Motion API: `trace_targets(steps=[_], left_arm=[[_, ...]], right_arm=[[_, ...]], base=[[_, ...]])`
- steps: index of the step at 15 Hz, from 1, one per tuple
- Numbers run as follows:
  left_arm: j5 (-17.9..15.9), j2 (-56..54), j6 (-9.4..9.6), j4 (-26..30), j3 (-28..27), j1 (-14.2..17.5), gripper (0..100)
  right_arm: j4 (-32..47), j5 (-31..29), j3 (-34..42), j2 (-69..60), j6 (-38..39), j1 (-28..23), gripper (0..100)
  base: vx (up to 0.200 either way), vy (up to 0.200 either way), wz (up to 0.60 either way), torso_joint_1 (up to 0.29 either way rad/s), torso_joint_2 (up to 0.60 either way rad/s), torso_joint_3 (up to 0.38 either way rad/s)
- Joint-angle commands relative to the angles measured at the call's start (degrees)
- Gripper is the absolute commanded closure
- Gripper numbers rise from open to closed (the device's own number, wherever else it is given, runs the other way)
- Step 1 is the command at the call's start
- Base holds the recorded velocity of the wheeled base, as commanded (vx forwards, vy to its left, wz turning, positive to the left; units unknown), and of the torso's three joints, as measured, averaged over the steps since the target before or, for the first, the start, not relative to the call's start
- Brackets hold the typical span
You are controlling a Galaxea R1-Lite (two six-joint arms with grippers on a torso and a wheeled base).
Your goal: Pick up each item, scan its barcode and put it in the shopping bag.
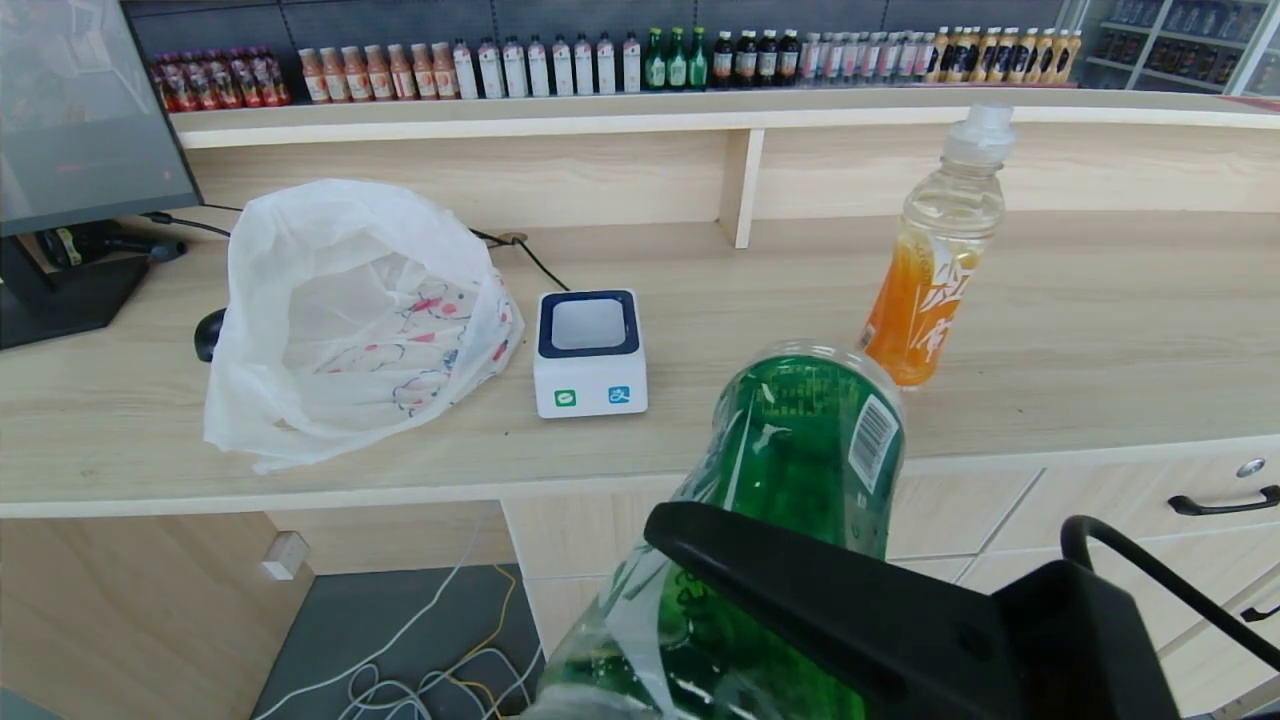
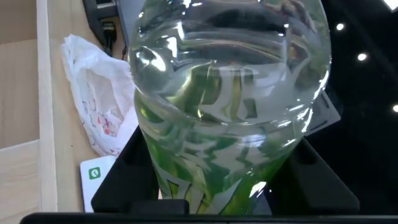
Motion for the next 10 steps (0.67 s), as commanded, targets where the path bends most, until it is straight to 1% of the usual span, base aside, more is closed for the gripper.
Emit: trace_targets(steps=[1,8,10], left_arm=[[0.09,-0.02,0.0,-0.01,0.0,-0.01,0],[0.0,-0.02,0.0,-0.01,0.0,-0.01,0],[0.0,-0.02,0.0,-0.01,0.0,-0.01,0]], right_arm=[[0.01,0.2,-0.5,0.09,-0.25,0.01,100],[0.1,2.66,-1.99,0.0,-9.65,0.01,100],[0.18,2.66,-1.99,-0.09,-10.27,0.01,100]], base=[[0.0,0.0,0.0,0.0,0.0,0.0],[0.0,0.0,0.0,0.0,0.0,0.0],[0.0,0.0,0.0,0.0,0.0,0.0]])
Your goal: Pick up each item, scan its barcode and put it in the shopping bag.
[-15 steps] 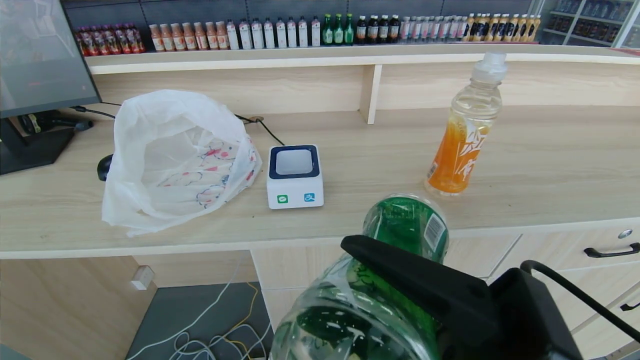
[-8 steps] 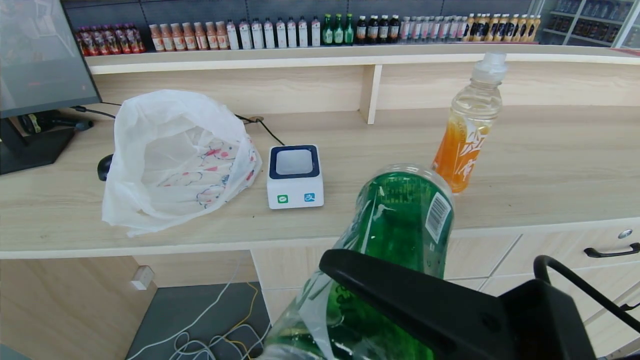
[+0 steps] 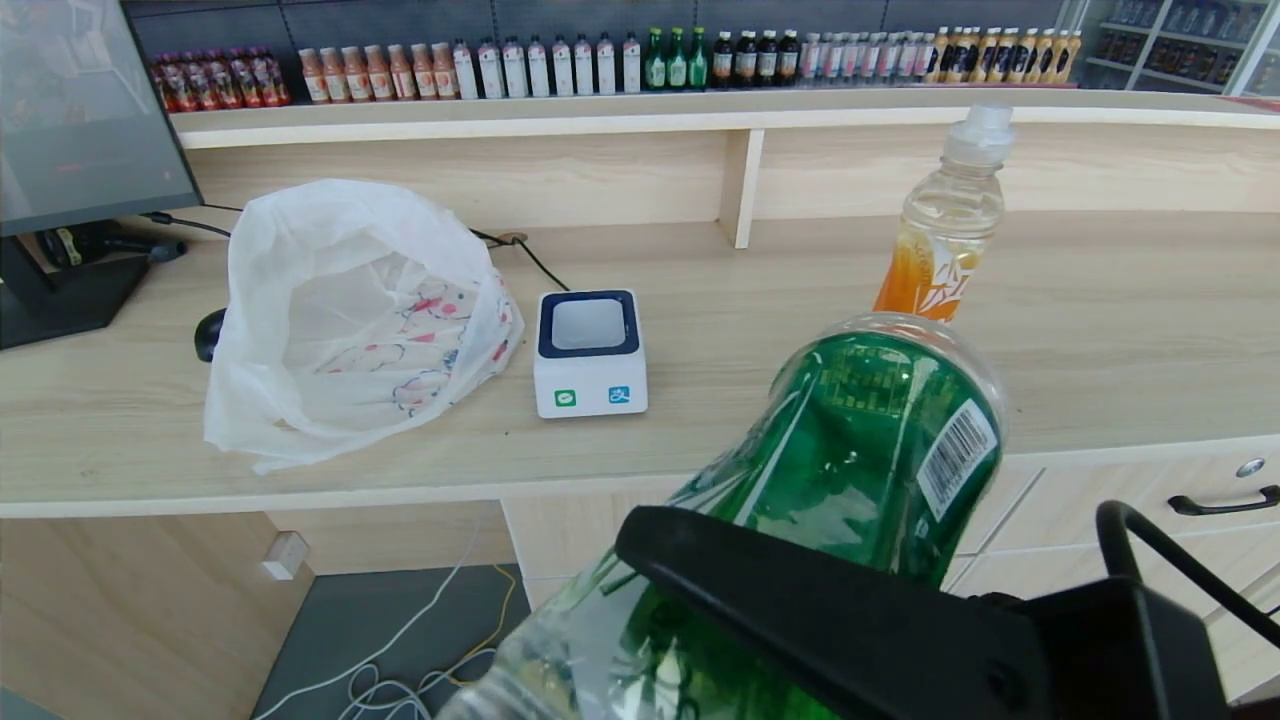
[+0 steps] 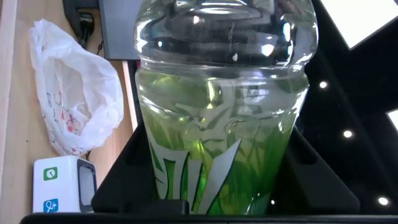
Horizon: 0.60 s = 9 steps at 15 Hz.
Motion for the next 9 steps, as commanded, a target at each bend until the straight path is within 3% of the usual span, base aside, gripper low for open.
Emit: trace_targets(steps=[1,9], left_arm=[[0.0,-0.02,0.0,-0.01,0.0,0.01,0],[0.0,-0.02,0.0,-0.01,0.0,0.01,0]], right_arm=[[0.04,0.04,-0.15,-0.11,-0.07,0.01,100],[0.04,0.04,0.03,-0.11,-0.51,0.01,100]], base=[[0.0,0.0,0.0,0.0,0.0,0.0],[0.0,0.0,0.0,0.0,0.0,0.0]])
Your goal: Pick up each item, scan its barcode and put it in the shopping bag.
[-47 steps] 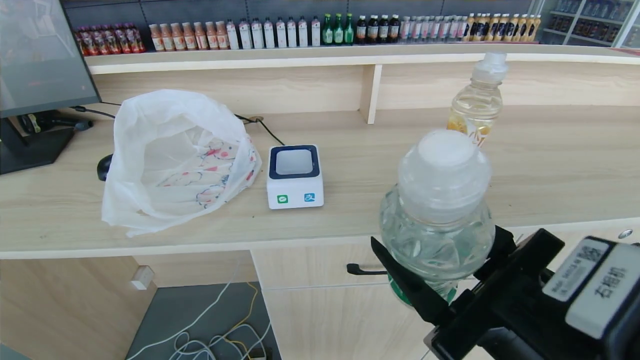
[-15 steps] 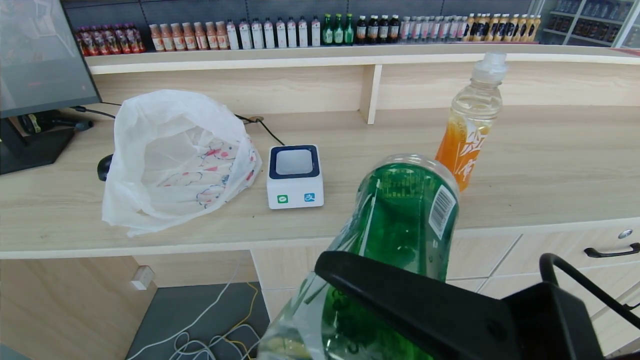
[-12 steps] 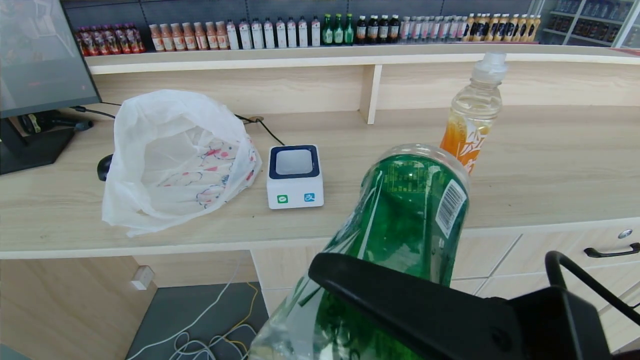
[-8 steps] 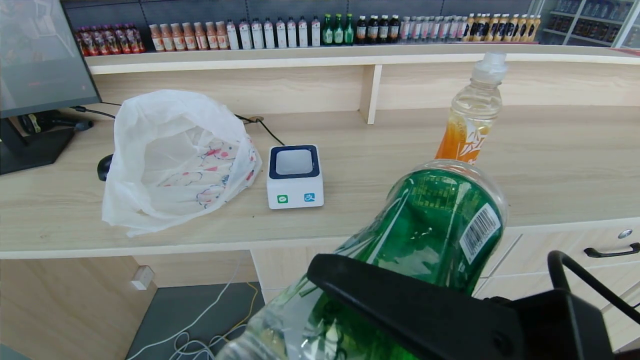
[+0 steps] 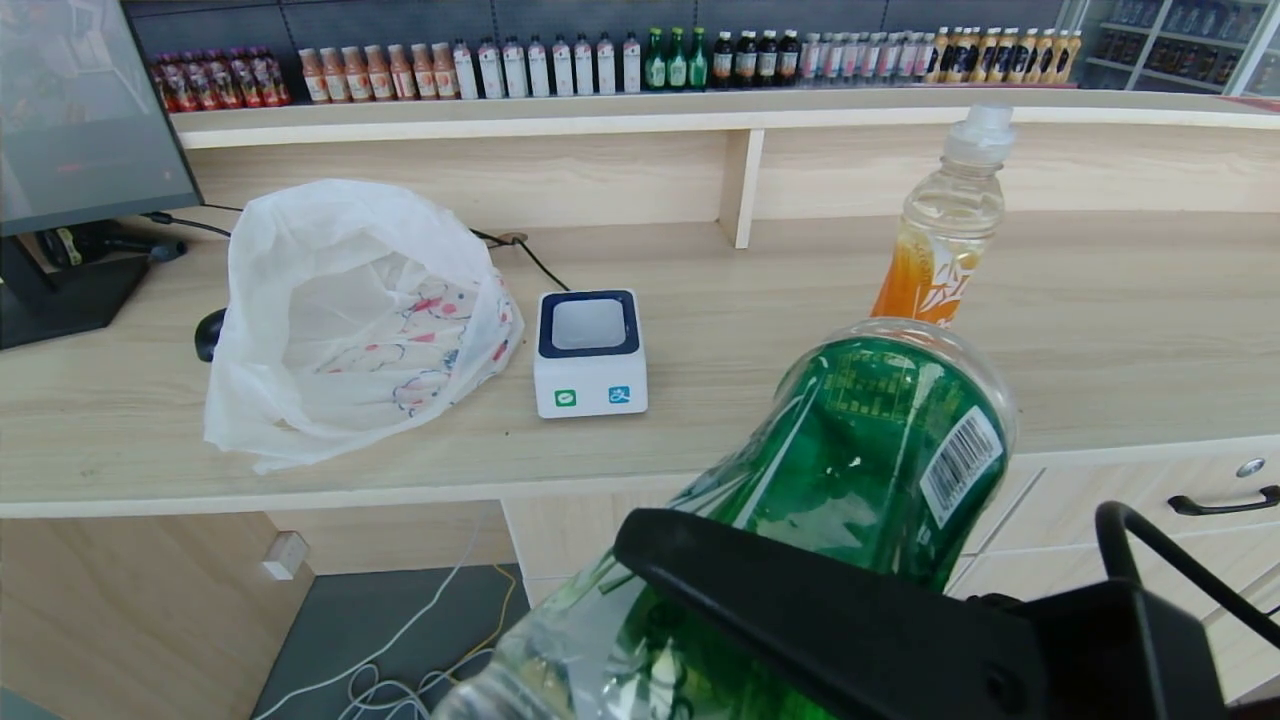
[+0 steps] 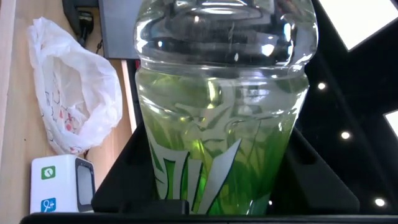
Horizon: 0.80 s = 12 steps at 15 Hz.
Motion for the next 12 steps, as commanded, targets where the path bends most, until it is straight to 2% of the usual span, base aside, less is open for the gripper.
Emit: trace_targets(steps=[1,10,12], left_arm=[[0.0,-0.02,0.02,-0.01,0.0,0.04,0],[0.0,-0.02,0.02,-0.01,0.0,0.04,0],[0.0,-0.02,0.02,-0.01,0.0,0.04,0]], right_arm=[[-0.06,0.06,0.02,-0.09,-0.34,0.01,100],[-0.24,0.14,0.37,-0.18,0.72,0.01,100],[-0.32,-0.21,2.13,-0.79,8.1,-0.16,100]], base=[[0.0,0.0,0.0,0.0,0.0,0.0],[0.0,0.0,0.0,0.0,0.0,0.0],[0.0,0.0,0.0,0.0,0.0,0.0]])
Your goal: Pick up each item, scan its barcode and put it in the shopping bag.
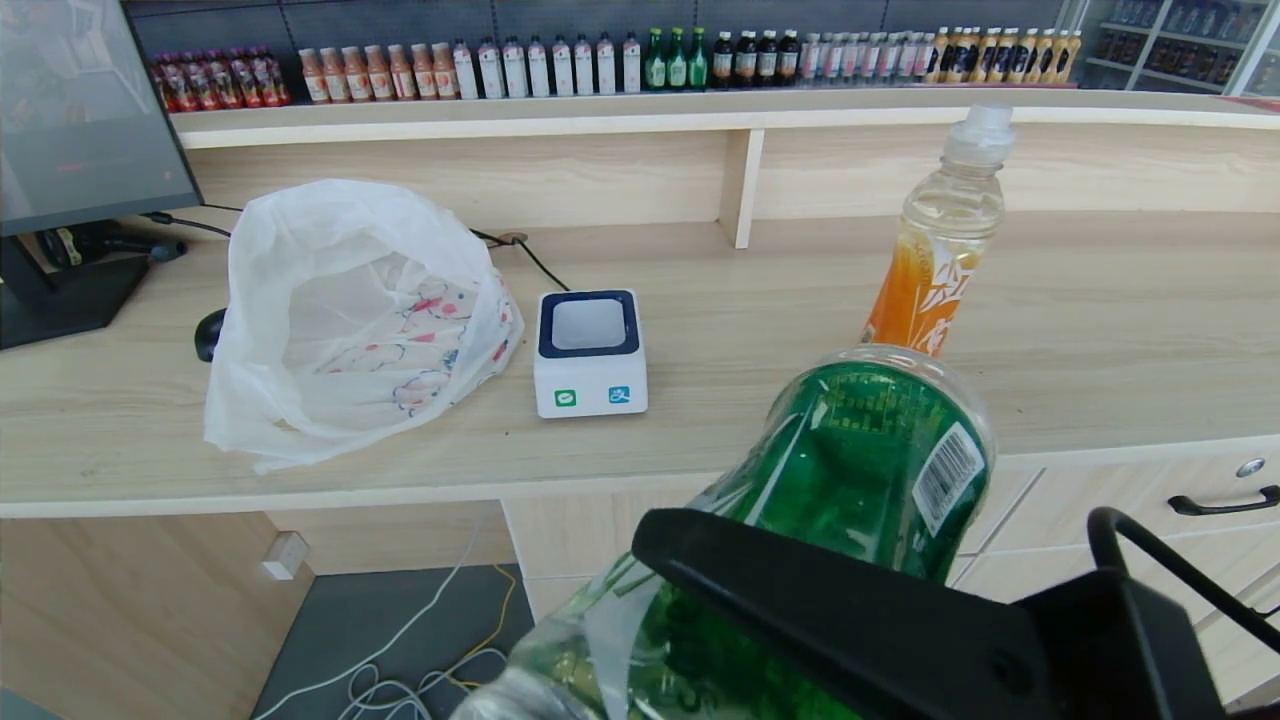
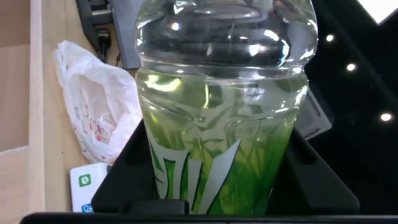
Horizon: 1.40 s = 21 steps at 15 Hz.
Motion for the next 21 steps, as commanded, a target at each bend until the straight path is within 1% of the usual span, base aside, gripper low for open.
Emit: trace_targets(steps=[1,3,4,5,6,7,8,10,12,13,14,15,16,17,18,21], left_arm=[[0.0,-0.02,0.02,-0.01,0.0,0.04,0],[0.0,-0.02,0.02,-0.01,0.0,0.04,0],[0.0,-0.02,0.02,-0.01,0.0,0.04,0],[0.0,-0.02,0.02,-0.01,0.0,0.04,0],[0.0,-0.02,0.02,-0.01,0.0,0.04,0],[0.0,-0.02,0.02,-0.01,0.0,0.04,0],[0.0,-0.02,0.02,-0.01,0.0,0.04,0],[0.0,-0.02,0.02,-0.01,0.0,0.04,0],[0.0,-0.02,0.02,-0.01,0.0,0.04,0],[0.0,-0.02,-0.07,-0.01,0.0,0.04,0],[0.0,-0.02,0.02,-0.01,0.0,0.04,0],[0.0,-0.02,0.02,-0.01,0.0,0.04,0],[0.0,-0.02,0.02,-0.01,0.0,0.04,0],[0.0,-0.02,0.02,-0.01,0.0,0.04,0],[0.0,-0.02,-0.07,-0.01,0.0,0.04,0],[0.0,-0.02,0.02,-0.01,0.0,0.04,0]], right_arm=[[-0.17,-0.25,2.0,-0.57,6.43,-0.55,100],[-0.17,-0.34,3.4,-2.16,12.67,-2.58,100],[-0.17,-0.34,4.19,-3.21,17.68,-3.63,100],[-0.17,-0.25,4.9,-3.21,25.06,-4.33,100],[-0.17,-0.07,5.07,-3.39,27.7,-4.86,100],[-0.17,-0.34,4.02,-5.58,29.45,-6.79,100],[-0.17,-0.34,3.49,-6.38,31.04,-7.59,100],[-0.17,0.02,7.36,-6.9,40.7,-7.41,100],[-0.17,-0.34,8.76,-6.55,44.57,-6.88,100],[-0.17,-0.69,7.44,-6.29,46.86,-6.97,100],[-0.17,-1.74,6.92,-5.23,51.16,-6.97,100],[-0.17,-3.24,5.6,-4.53,53.36,-6.97,100],[-0.17,-4.38,4.19,-4.18,53.89,-6.88,100],[-0.17,-5.96,3.05,-3.12,56.44,-6.79,100],[-0.17,-6.4,2.87,-1.98,60.39,-6.88,100],[-0.17,-7.63,1.03,1.71,74.28,-9.61,100]], base=[[0.0,0.0,0.0,0.0,0.0,0.0],[0.0,0.0,0.0,0.0,0.0,0.0],[0.0,0.0,0.0,0.0,0.0,0.0],[0.0,0.0,0.0,0.0,0.0,0.0],[0.0,0.0,0.0,0.0,0.0,0.0],[0.0,0.0,0.0,0.0,0.0,0.0],[0.0,0.0,0.0,0.0,0.0,0.0],[0.0,0.0,0.0,0.0,0.0,0.0],[0.0,0.0,0.0,0.0,0.0,0.0],[0.0,0.0,0.0,0.0,0.0,0.0],[0.0,0.0,0.0,0.0,0.0,0.0],[0.0,0.0,0.0,0.0,0.0,0.0],[0.0,0.0,0.0,0.0,0.0,0.0],[0.0,0.0,0.0,0.0,0.0,0.0],[0.0,0.0,0.0,0.0,0.0,0.0],[0.0,0.0,0.0,0.0,0.0,0.0]])
